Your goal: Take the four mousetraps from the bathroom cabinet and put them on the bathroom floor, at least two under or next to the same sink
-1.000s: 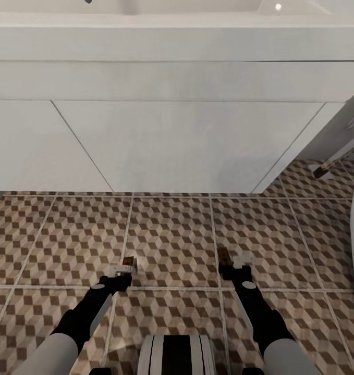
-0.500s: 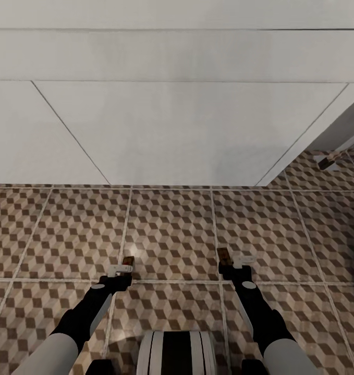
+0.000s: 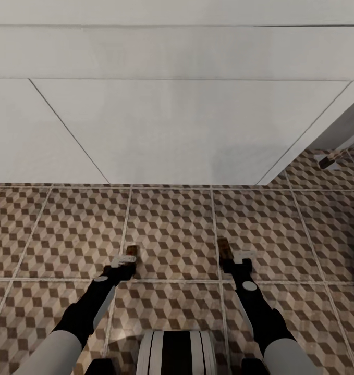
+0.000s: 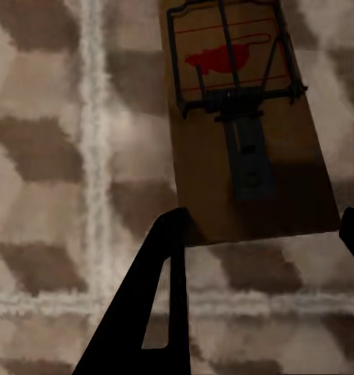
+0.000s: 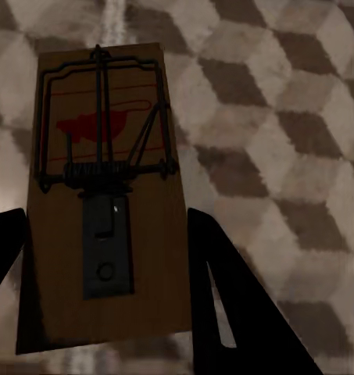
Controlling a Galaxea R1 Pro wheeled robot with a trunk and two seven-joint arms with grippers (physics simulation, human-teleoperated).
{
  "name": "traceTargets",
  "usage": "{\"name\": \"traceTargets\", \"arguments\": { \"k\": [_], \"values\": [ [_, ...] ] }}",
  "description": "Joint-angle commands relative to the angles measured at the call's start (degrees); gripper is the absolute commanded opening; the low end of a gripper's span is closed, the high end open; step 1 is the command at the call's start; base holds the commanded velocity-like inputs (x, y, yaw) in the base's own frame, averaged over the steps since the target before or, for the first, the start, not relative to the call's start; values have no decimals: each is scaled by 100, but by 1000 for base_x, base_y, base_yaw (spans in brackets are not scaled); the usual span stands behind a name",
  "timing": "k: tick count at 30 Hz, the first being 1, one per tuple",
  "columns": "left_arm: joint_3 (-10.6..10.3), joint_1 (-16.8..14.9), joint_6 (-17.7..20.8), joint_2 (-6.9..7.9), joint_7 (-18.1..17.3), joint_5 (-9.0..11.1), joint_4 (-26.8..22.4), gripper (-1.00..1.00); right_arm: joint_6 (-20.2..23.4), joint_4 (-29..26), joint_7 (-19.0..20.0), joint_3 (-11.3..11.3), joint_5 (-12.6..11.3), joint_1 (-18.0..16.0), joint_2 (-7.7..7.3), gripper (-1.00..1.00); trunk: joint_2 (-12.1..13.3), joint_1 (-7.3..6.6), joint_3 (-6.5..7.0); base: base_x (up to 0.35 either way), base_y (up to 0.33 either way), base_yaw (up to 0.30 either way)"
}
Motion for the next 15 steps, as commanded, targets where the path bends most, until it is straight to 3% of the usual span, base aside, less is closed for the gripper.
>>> {"name": "traceTargets", "arguments": {
  "k": [1,5,8,12,15],
  "values": [
    [-25,0,65,-30,61,44,-200,-100,-23,-63,-27,-15,176,-2,14,-100,-1,-1,-3,0,0,0],
    [-17,-23,514,-134,79,40,-711,-100,76,-433,-18,-20,418,-8,40,-100,-1,-1,-4,0,0,0],
    [-15,-172,1328,-206,79,34,-1171,-100,345,-684,-9,-19,474,-92,53,-100,-1,-1,-4,0,0,0],
    [-14,-651,1959,-307,79,32,-1559,-100,542,-785,2,-16,483,-338,58,-100,-1,-1,-4,0,0,0],
    [-13,-1097,2201,-332,83,33,-1493,-100,594,-793,3,-14,483,-454,60,-100,-1,-1,-4,0,0,0]
  ]
}}
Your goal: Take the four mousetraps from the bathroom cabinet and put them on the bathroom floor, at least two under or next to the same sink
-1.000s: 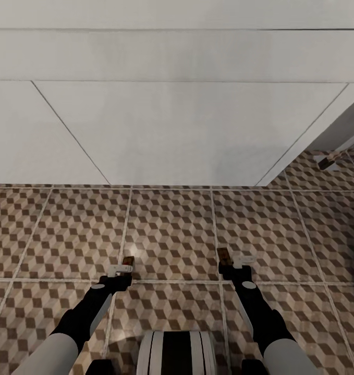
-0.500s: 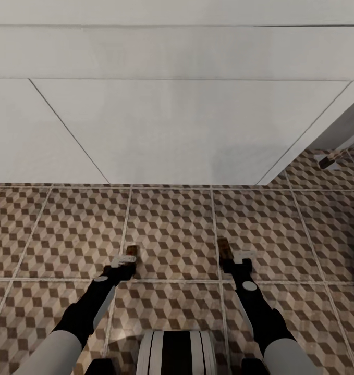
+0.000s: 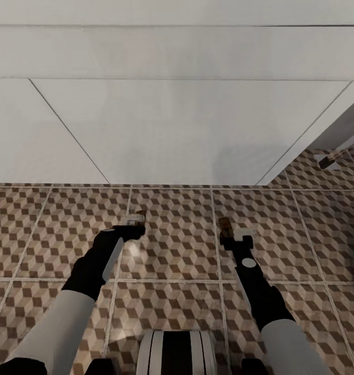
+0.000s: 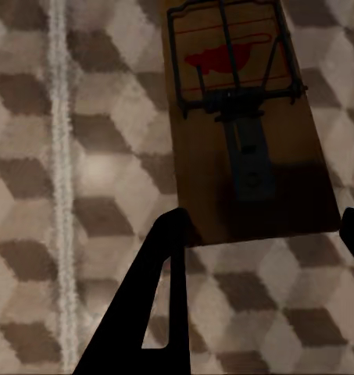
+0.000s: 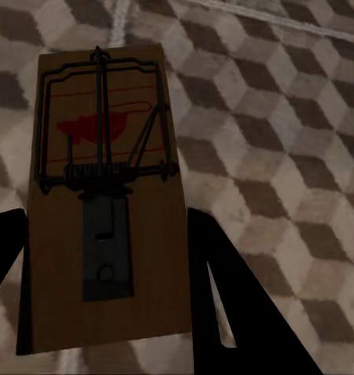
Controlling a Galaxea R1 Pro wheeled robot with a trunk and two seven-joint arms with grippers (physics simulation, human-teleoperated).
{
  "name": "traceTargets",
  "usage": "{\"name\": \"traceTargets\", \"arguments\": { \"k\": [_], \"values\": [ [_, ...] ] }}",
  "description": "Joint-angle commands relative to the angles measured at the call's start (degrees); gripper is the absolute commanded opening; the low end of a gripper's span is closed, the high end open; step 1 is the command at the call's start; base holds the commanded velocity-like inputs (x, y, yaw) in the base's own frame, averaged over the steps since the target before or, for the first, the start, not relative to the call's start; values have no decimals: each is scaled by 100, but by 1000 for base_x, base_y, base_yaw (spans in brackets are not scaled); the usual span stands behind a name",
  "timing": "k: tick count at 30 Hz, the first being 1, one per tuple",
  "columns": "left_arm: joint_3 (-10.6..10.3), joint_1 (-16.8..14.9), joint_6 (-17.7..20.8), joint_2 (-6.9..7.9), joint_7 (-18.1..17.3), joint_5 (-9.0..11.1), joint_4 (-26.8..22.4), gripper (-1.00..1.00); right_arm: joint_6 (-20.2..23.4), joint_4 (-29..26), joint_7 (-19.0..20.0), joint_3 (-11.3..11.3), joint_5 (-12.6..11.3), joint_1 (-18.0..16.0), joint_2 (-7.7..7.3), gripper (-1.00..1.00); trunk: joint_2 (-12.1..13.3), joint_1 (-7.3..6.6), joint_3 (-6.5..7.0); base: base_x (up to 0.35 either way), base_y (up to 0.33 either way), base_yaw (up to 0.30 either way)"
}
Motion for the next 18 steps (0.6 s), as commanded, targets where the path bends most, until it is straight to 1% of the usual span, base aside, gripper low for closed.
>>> {"name": "traceTargets", "arguments": {
  "k": [1,2,3,5,7,9,12,18],
  "values": [
    [-11,-94,72,-1,54,49,47,-100,48,-2,-22,-6,45,-33,4,-100,-1,0,-4,0,0,0],
    [-11,-227,133,-4,54,48,170,-100,76,18,-22,-6,42,-98,5,-100,-1,0,-4,0,0,0],
    [-11,-276,154,-4,54,48,237,-100,89,34,-20,-6,41,-126,5,-100,-1,0,-4,0,0,0],
    [-11,-390,185,-1,52,45,528,-100,124,129,19,-6,38,-200,5,-100,-1,0,-4,0,0,0],
    [-16,-429,169,11,43,41,716,-100,123,183,130,-6,39,-226,5,-100,-1,0,-4,0,0,0],
    [-30,-453,41,48,25,39,812,-100,114,217,357,-6,42,-242,5,-100,-1,0,-4,0,0,0],
    [-64,-464,-202,83,16,38,671,-100,103,233,627,-6,44,-248,11,-100,-1,0,-4,0,0,0],
    [-117,-468,-353,116,29,36,285,-100,54,240,808,-4,40,-248,6,-100,-1,0,-4,0,0,0]
  ]
}}
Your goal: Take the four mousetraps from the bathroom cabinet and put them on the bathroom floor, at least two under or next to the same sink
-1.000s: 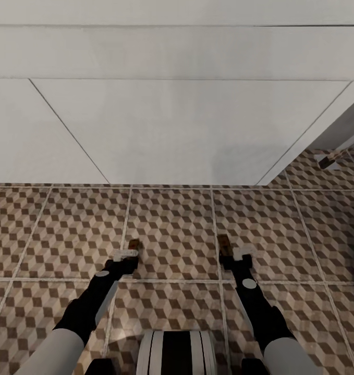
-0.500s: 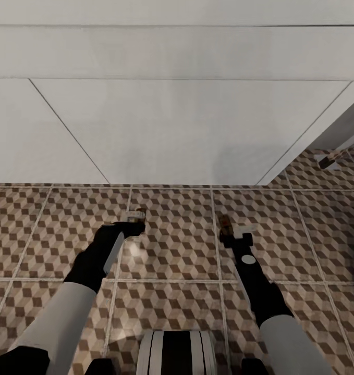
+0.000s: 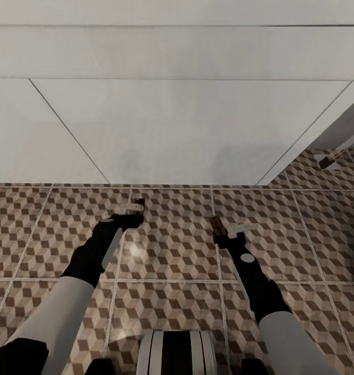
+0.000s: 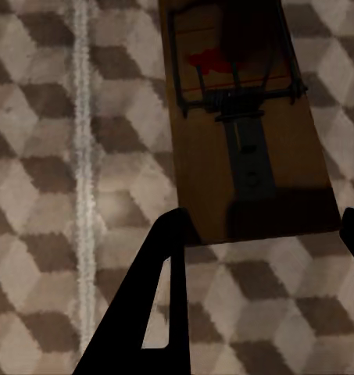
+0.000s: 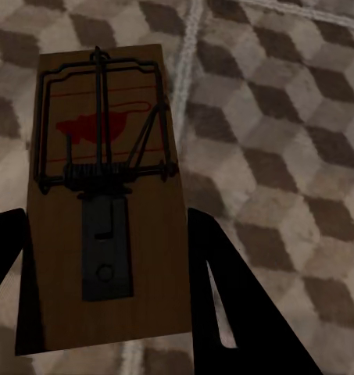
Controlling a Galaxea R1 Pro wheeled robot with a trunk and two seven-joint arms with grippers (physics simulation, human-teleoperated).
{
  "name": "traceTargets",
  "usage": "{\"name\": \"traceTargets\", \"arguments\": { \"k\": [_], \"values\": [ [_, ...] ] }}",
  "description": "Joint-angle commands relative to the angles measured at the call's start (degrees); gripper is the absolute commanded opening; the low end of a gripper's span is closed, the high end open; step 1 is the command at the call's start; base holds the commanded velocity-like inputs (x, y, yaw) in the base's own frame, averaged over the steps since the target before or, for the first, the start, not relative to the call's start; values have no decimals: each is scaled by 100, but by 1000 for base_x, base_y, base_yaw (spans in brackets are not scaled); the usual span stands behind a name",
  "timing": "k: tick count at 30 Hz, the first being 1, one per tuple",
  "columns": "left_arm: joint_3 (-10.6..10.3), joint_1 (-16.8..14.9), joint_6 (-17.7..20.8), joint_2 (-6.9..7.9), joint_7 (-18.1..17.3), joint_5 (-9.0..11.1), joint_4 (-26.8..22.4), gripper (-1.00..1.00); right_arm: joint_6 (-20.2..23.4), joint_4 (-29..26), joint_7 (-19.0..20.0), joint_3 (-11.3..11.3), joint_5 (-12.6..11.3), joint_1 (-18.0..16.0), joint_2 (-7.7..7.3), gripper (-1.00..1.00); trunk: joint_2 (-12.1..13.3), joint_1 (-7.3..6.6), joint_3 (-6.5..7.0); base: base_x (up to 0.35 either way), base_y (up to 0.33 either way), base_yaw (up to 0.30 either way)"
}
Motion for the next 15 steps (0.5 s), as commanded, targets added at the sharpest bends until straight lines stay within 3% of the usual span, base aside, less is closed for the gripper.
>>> {"name": "traceTargets", "arguments": {
  "k": [1,6,15],
  "values": [
    [-15,3,16,4,54,45,-55,-100,-34,-9,1,-9,43,0,5,-100,-1,-1,-3,0,0,0],
    [-27,12,-4,97,59,14,-162,-100,-279,-8,18,1,41,-1,7,-100,-1,-1,-3,0,0,0],
    [-36,68,-69,162,45,-3,-363,-100,-339,-8,22,4,41,-2,5,-100,-1,-1,-3,0,0,0]
  ]
}}
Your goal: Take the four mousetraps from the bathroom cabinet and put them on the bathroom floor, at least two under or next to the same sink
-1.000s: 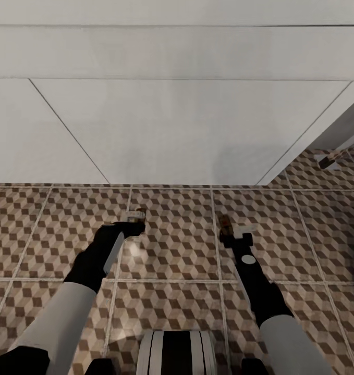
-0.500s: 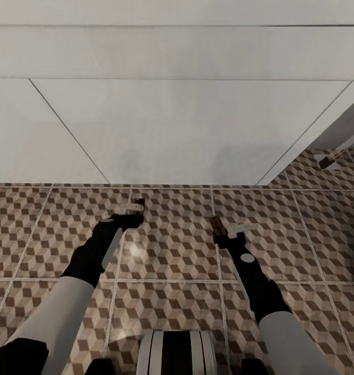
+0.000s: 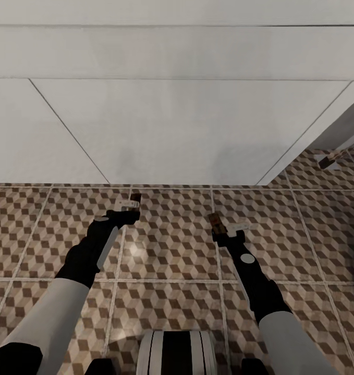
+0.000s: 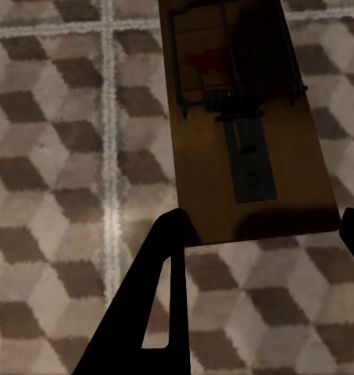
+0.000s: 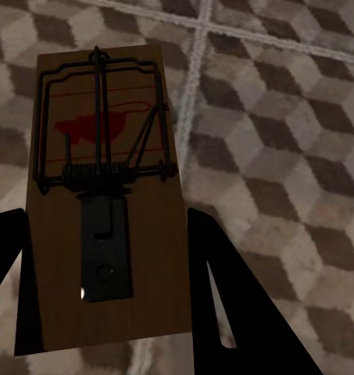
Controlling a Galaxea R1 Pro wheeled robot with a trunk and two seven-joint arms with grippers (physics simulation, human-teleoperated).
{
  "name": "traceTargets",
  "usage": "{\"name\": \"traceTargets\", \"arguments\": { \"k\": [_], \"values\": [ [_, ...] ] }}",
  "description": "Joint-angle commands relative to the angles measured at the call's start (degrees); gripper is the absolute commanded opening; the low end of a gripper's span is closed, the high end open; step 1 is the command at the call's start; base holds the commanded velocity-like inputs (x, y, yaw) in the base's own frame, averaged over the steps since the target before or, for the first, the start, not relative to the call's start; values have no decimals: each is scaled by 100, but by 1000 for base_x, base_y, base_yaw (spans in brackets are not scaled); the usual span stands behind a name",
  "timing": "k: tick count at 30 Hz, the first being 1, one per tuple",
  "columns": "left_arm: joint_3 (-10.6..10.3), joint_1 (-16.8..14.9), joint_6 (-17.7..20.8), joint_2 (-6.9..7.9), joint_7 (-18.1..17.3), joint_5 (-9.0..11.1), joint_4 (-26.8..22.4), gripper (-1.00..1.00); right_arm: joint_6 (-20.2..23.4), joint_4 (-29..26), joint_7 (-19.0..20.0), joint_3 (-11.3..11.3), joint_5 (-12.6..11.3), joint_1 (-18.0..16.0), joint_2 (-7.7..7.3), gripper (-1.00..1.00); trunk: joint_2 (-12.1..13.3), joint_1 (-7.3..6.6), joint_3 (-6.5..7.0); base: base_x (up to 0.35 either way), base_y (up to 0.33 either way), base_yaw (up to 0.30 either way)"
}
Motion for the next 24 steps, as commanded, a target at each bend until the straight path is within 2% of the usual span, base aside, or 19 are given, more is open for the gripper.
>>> {"name": "traceTargets", "arguments": {
  "k": [1,4,9,12,19,24],
  "values": [
    [-13,42,-113,8,49,39,17,-100,30,-10,-4,-10,46,0,4,-100,-1,-1,-3,0,0,0],
    [-14,105,-556,20,48,34,219,-100,30,-10,3,-12,46,-2,-1,-100,-1,-1,-3,0,0,0],
    [-14,125,-897,23,48,29,621,-100,30,-10,140,-27,46,-2,-10,-100,-1,-1,-3,0,0,0],
    [-14,128,-982,24,48,28,779,-100,30,-10,206,-33,46,0,-19,-100,-1,-1,-3,0,0,0],
    [-15,129,-1046,24,48,25,854,-100,17,-21,241,-27,52,0,-22,-100,-11,17,-158,0,0,0],
    [-15,129,-1049,22,48,24,858,-100,-248,-72,240,-20,59,1,-28,-100,-17,30,-269,0,0,0]
  ]
}}
